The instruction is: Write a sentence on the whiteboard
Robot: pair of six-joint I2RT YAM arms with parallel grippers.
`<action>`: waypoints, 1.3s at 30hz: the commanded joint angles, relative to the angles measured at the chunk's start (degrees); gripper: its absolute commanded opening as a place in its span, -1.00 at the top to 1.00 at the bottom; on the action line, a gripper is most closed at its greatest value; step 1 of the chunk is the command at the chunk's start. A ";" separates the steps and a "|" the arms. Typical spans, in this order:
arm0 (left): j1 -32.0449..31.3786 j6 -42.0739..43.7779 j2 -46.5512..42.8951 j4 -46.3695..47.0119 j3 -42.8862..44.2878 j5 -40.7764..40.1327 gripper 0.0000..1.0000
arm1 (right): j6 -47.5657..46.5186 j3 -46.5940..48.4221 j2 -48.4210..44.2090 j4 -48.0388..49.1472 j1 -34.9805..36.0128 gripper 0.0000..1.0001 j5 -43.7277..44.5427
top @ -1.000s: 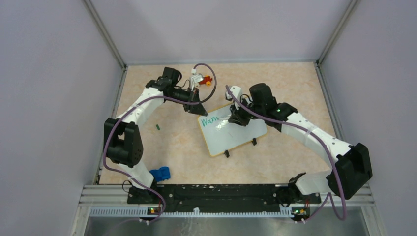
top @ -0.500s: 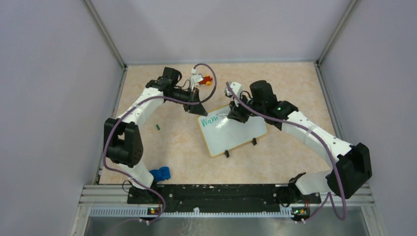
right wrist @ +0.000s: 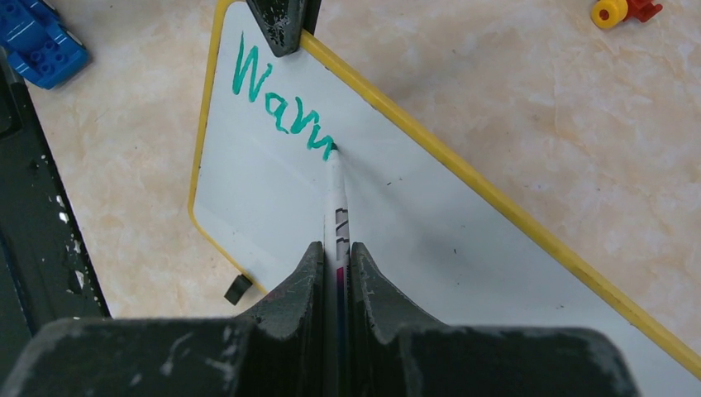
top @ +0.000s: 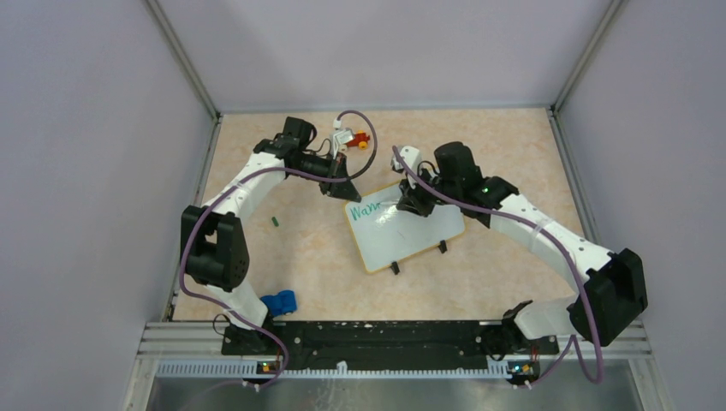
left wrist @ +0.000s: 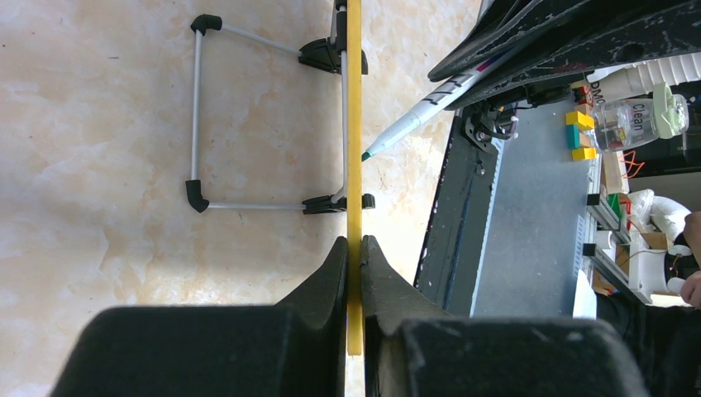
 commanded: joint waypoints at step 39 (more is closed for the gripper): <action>-0.67 1.15 -1.99 -0.30 -1.02 -0.66 1.00 | -0.54 -2.27 -1.10 0.51 -1.80 1.00 0.50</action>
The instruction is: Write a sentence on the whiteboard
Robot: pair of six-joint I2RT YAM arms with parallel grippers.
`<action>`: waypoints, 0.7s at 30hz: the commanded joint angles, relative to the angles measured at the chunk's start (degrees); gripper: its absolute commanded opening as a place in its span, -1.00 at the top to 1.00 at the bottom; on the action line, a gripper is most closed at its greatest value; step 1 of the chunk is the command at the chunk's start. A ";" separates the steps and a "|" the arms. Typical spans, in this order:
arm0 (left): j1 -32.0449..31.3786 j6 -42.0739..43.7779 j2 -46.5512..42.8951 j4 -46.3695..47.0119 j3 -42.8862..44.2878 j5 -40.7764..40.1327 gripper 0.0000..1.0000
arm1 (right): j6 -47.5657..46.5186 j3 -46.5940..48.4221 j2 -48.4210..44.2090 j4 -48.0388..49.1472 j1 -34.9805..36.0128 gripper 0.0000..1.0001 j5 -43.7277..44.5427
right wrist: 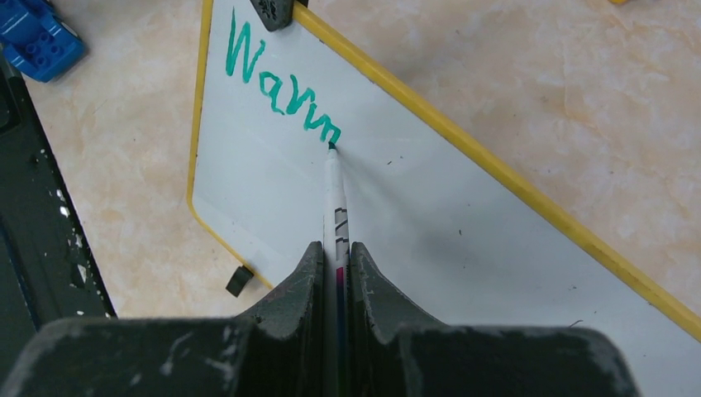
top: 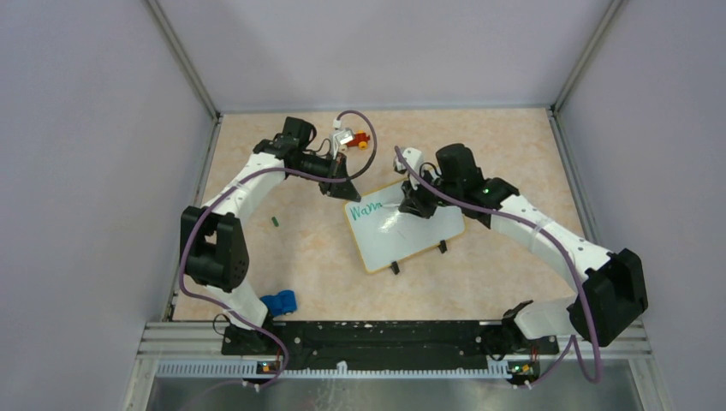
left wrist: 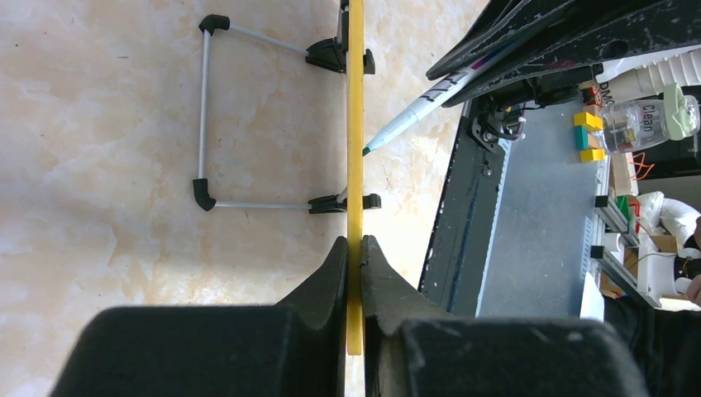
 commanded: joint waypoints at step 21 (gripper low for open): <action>-0.67 1.15 -1.94 -0.46 -1.11 0.29 1.00 | -1.12 2.22 -2.74 -2.89 -0.01 1.00 -2.94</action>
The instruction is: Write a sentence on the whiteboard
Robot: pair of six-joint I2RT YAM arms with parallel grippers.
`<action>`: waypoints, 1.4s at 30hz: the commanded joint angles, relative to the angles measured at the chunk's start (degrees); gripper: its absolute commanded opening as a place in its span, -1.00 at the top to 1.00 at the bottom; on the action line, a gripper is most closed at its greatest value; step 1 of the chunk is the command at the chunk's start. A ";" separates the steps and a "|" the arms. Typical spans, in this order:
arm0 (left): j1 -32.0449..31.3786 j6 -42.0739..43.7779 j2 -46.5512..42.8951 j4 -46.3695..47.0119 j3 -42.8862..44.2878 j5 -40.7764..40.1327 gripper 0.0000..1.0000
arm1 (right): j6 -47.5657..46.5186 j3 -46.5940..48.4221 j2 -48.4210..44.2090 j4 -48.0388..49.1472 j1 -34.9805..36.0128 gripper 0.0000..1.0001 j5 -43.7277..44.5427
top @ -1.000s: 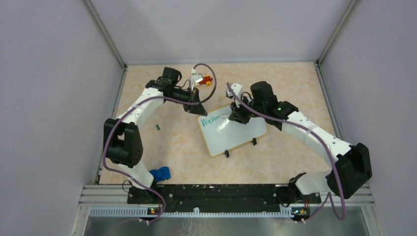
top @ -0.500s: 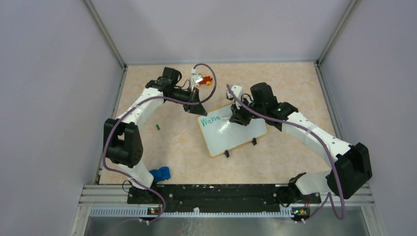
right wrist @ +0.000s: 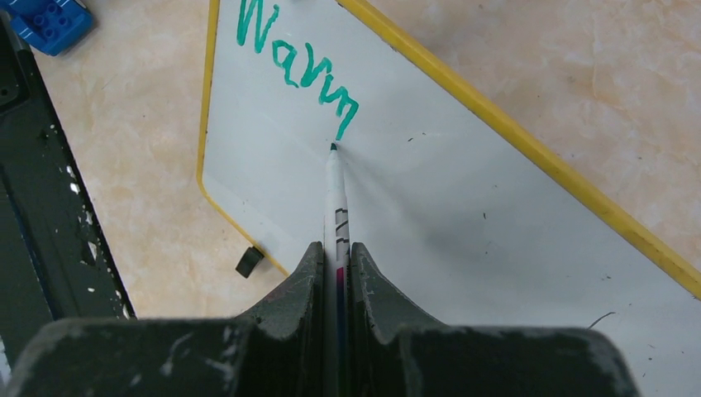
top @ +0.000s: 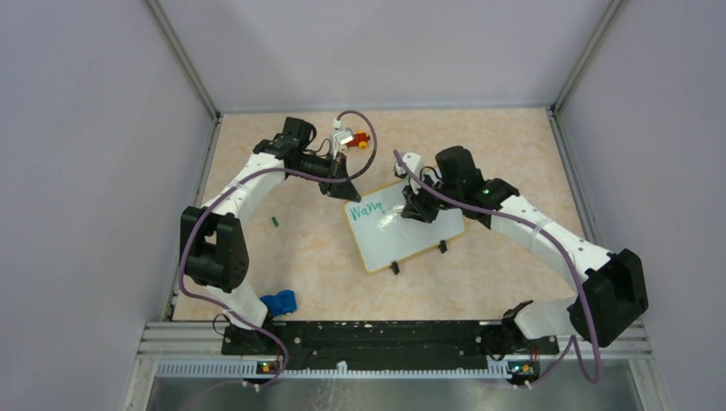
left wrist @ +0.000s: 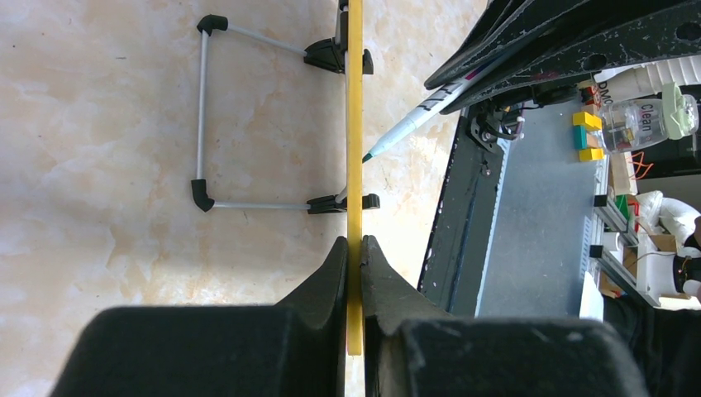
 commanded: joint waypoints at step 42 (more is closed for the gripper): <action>-0.65 1.30 -2.13 -0.41 -0.96 0.29 1.00 | 0.48 6.59 0.14 1.84 -2.16 1.00 -2.28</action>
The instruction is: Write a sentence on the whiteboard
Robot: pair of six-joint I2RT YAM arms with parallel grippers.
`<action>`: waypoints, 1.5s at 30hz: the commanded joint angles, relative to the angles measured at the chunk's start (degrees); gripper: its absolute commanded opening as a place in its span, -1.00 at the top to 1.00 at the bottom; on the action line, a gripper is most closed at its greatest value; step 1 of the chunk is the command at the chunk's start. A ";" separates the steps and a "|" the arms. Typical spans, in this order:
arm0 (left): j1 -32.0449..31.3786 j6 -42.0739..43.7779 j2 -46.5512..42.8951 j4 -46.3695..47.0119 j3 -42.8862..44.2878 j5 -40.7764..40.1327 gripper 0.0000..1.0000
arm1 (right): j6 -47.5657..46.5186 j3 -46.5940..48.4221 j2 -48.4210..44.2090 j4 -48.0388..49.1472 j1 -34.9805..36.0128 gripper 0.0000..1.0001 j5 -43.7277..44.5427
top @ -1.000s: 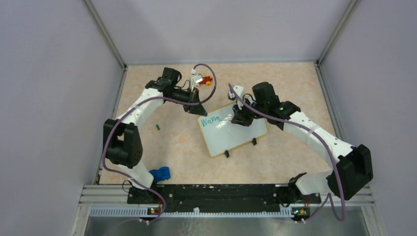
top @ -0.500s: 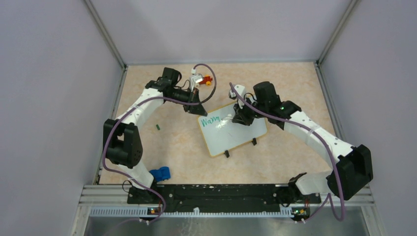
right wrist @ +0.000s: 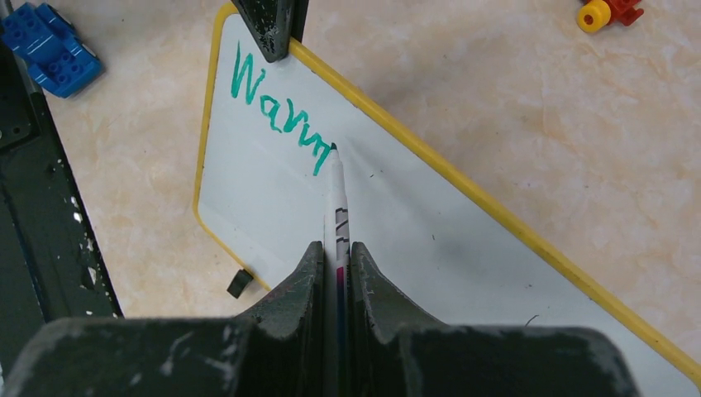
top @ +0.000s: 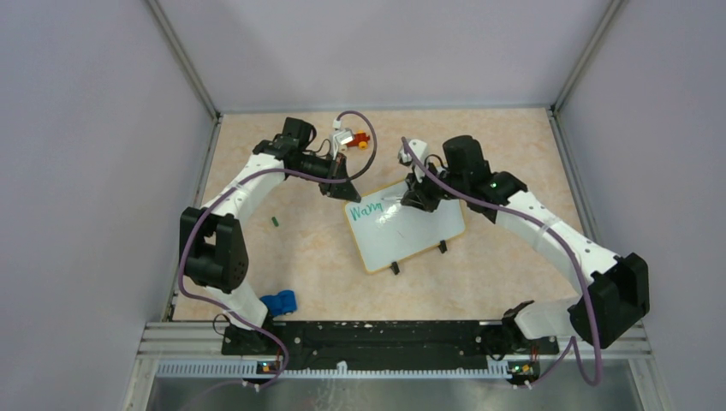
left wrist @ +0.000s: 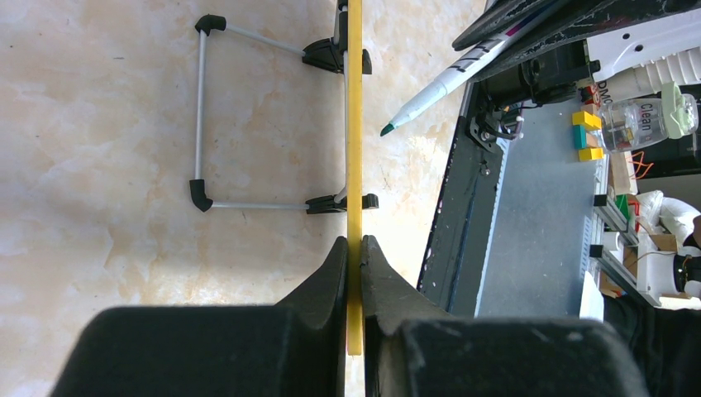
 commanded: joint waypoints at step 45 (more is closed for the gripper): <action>-0.60 1.29 -1.63 -0.59 -0.62 0.10 1.00 | -0.37 2.83 0.23 1.76 -1.79 1.00 -2.77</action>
